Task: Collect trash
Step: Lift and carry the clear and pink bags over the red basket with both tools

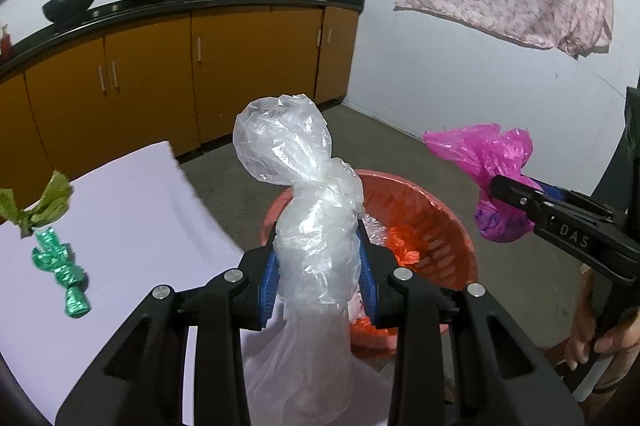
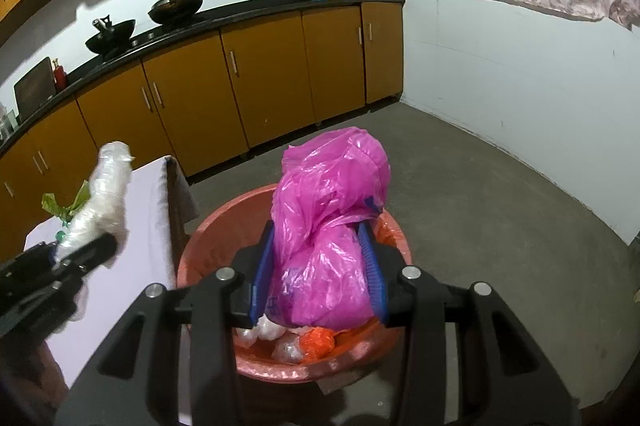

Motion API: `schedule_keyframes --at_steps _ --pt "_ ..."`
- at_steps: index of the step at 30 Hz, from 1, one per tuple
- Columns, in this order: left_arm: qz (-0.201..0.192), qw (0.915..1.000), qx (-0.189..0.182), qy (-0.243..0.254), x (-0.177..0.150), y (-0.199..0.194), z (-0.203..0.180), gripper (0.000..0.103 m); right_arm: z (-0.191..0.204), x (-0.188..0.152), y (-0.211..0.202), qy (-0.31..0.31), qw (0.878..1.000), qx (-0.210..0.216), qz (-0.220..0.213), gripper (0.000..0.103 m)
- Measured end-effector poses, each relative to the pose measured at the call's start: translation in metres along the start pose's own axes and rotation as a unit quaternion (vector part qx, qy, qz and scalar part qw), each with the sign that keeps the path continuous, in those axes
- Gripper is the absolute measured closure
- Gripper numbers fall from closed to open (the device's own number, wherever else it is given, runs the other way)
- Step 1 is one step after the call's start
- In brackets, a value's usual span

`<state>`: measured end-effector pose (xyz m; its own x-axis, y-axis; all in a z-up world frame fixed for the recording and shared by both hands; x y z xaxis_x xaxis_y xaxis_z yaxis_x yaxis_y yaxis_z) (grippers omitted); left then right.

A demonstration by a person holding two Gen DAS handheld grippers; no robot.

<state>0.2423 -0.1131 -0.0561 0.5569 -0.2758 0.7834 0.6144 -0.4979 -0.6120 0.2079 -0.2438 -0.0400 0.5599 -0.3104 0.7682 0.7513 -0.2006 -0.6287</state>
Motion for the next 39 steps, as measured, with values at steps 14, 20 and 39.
schedule_keyframes --at_steps 14,20,39 --pt "0.027 0.9992 -0.023 0.016 -0.008 0.029 -0.026 0.068 -0.01 -0.001 0.017 0.017 1.0 0.011 0.007 0.063" --pt "0.036 0.9988 -0.026 0.023 -0.011 0.037 -0.031 0.068 -0.01 -0.003 0.021 0.019 1.0 0.013 0.01 0.063" --pt "0.058 0.9975 -0.03 0.028 -0.011 0.059 -0.04 0.064 -0.015 0.002 0.029 0.035 0.999 0.03 0.01 0.057"
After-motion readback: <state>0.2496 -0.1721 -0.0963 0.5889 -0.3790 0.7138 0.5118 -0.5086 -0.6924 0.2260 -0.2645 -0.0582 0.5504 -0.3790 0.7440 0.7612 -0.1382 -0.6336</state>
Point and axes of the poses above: each gripper's, at about its wrist camera, not at the fingertips, and y roughly the way its jaws point, z to its left, x to its top, the point moved 3 cm from there along y, roughly the way its jaws point, and after that the axes turned 2 degrees about z, right-handed, at the moved point
